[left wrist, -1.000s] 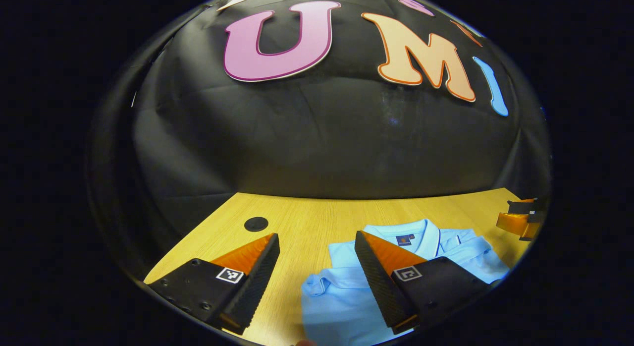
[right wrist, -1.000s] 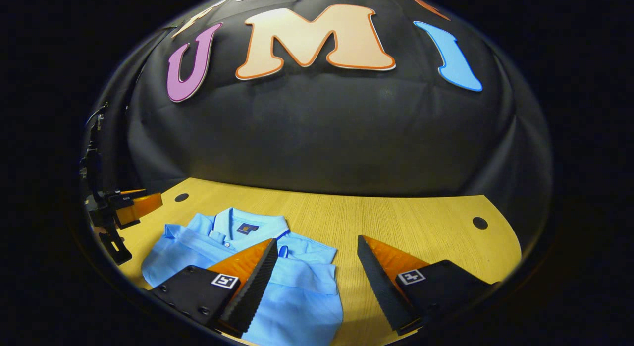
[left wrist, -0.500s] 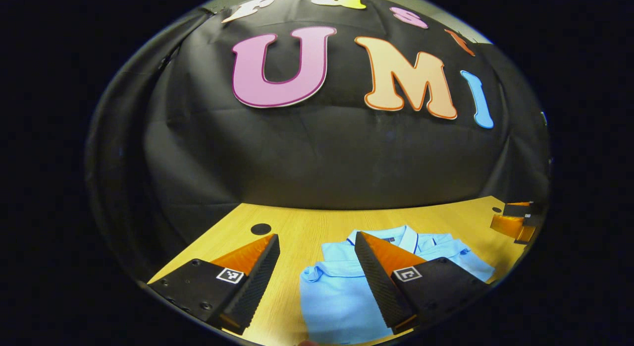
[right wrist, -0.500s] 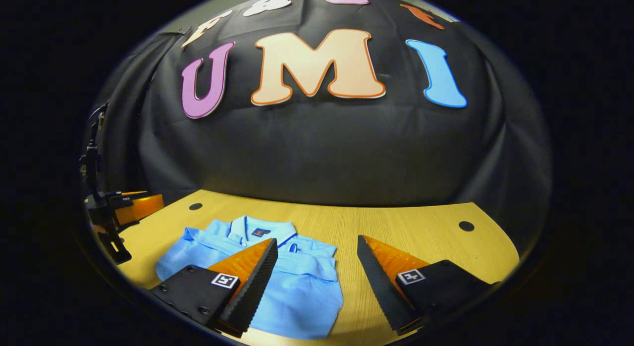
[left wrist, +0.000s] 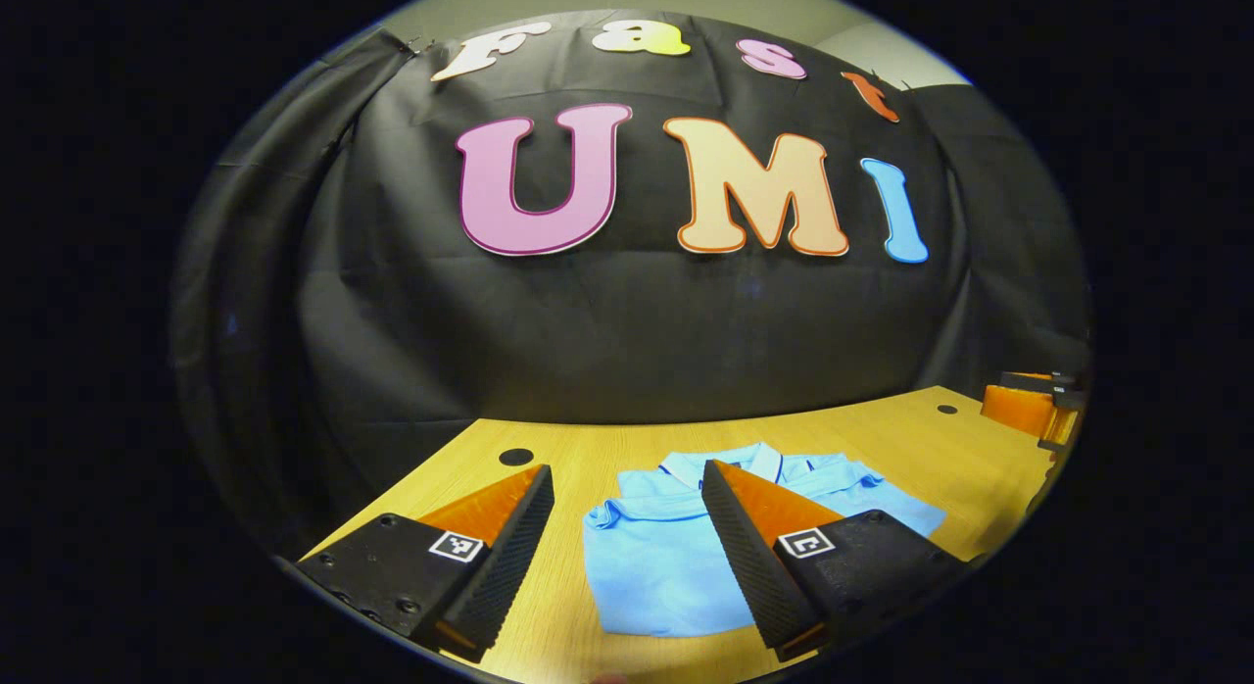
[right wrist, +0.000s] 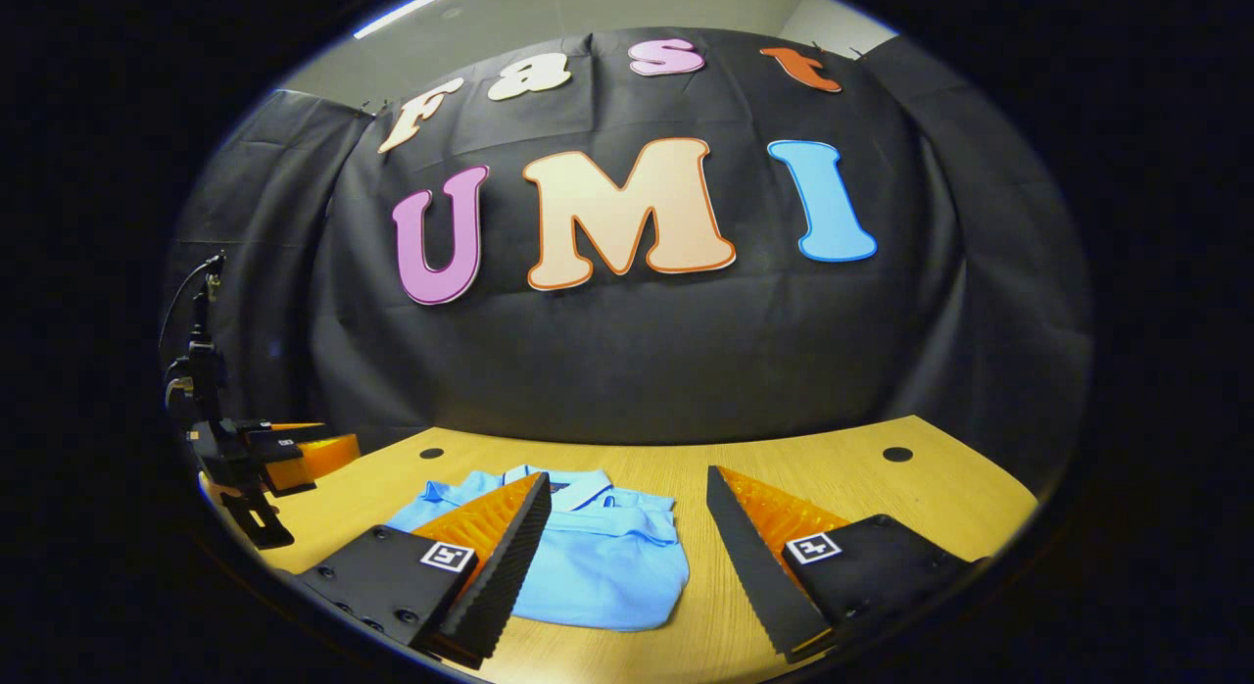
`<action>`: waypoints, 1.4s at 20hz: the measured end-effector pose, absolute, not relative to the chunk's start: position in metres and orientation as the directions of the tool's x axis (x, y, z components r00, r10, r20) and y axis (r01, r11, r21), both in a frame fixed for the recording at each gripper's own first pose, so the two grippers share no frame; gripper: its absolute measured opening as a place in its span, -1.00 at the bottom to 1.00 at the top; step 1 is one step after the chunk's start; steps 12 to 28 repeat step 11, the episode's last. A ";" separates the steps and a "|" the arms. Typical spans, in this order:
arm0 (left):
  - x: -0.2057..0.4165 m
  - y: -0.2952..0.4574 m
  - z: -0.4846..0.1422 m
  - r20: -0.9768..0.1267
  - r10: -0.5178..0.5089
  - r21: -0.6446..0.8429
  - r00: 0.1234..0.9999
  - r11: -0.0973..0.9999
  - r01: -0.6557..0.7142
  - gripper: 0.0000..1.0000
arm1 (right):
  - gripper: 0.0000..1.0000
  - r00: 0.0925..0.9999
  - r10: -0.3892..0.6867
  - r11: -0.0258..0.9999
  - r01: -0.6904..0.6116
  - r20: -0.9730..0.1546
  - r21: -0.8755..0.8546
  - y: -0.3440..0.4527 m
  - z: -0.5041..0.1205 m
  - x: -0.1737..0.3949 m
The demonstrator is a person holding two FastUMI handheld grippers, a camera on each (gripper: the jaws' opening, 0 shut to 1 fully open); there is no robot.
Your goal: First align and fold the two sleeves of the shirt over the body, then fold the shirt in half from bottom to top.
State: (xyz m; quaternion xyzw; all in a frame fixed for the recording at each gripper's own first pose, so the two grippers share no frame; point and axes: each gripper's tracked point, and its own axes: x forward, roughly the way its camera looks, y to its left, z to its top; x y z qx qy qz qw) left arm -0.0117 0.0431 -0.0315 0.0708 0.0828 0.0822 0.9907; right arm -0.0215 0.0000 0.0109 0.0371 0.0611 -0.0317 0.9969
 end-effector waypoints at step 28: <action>-0.051 0.023 -0.048 -0.167 0.152 0.157 0.974 0.979 -0.126 0.87 | 0.98 0.995 -0.014 0.998 0.020 -0.102 0.051 0.019 0.006 -0.064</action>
